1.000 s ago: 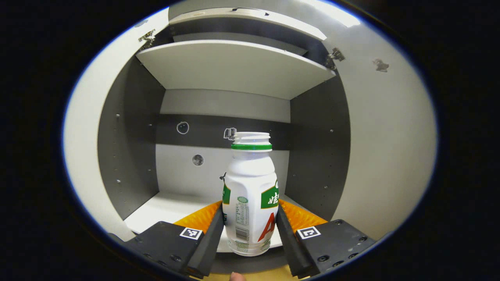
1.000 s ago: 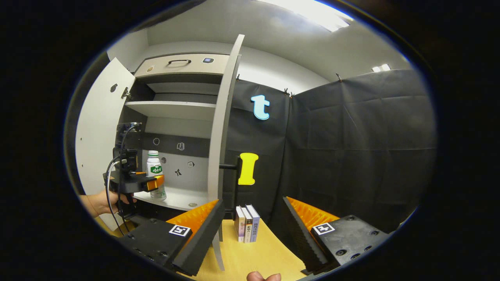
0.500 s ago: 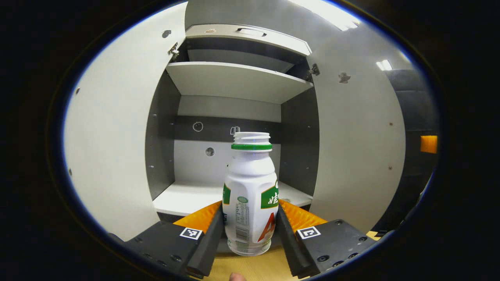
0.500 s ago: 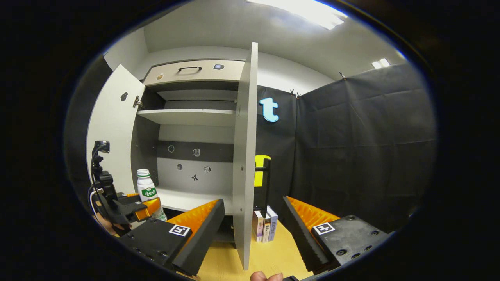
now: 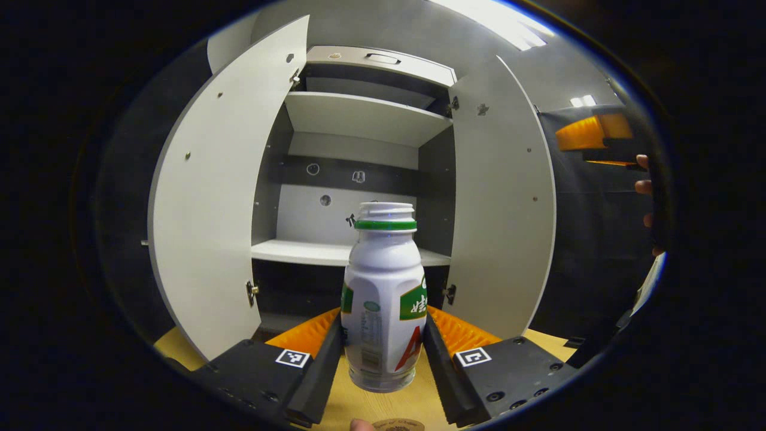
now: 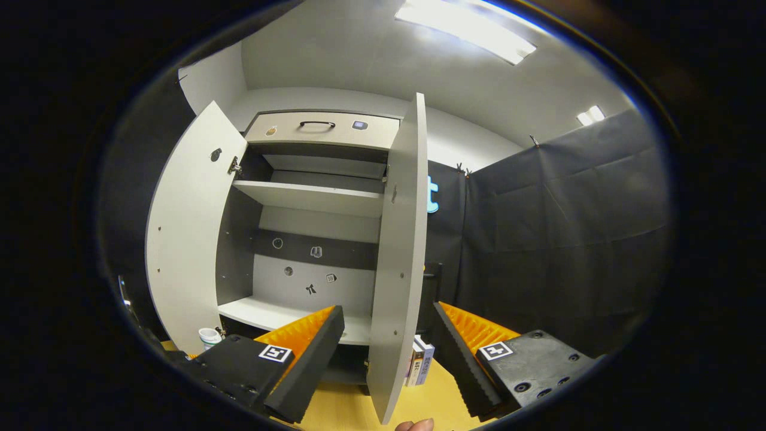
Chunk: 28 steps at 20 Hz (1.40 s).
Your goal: Grasp the bottle in the cabinet with the left hand and place it on the coaster, then close the right door with the right hand and the left door with the left hand.
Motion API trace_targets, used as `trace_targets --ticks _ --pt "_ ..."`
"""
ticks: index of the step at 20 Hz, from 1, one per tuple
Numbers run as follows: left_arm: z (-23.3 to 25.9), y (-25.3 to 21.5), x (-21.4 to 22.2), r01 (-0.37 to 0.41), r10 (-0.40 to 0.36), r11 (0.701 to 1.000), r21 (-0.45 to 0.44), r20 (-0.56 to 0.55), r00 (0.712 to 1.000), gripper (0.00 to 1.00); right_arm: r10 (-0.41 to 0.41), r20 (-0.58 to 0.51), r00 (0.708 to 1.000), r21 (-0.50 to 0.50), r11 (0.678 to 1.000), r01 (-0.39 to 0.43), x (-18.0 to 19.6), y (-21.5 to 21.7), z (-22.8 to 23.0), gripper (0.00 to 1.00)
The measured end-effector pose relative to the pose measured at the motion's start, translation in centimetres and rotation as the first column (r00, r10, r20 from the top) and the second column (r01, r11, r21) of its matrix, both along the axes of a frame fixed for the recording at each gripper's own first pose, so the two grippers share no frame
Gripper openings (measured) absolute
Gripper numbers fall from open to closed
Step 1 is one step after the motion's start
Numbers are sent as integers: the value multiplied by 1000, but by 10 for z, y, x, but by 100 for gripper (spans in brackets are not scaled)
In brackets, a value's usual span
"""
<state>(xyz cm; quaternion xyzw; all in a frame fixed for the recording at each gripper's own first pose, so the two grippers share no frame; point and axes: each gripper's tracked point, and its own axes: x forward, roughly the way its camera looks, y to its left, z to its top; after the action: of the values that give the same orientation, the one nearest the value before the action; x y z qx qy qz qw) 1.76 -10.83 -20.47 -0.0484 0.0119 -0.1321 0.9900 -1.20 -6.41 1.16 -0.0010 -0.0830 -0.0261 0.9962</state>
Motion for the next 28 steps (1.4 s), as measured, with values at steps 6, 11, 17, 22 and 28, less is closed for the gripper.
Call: trace_targets --ticks 6,11,17,22,28 --pt "-80 -13 -40 72 -72 997 41 -2 997 74 12 43 999 -31 999 -11 2 13 6 97" --pt "-141 -25 -42 91 -89 994 54 -38 995 74 49 19 999 -64 997 -48 8 26 0 98" --pt "-181 -33 -35 79 -76 995 61 -51 996 74 85 -32 996 -79 993 -88 17 36 -15 97" --pt "-196 -39 -40 69 -66 996 49 -65 996 74 89 -56 995 -94 991 -94 26 40 -21 97" --pt "-209 -36 -38 40 -36 999 31 -128 991 83 91 -72 993 -92 991 -98 26 41 -29 97"
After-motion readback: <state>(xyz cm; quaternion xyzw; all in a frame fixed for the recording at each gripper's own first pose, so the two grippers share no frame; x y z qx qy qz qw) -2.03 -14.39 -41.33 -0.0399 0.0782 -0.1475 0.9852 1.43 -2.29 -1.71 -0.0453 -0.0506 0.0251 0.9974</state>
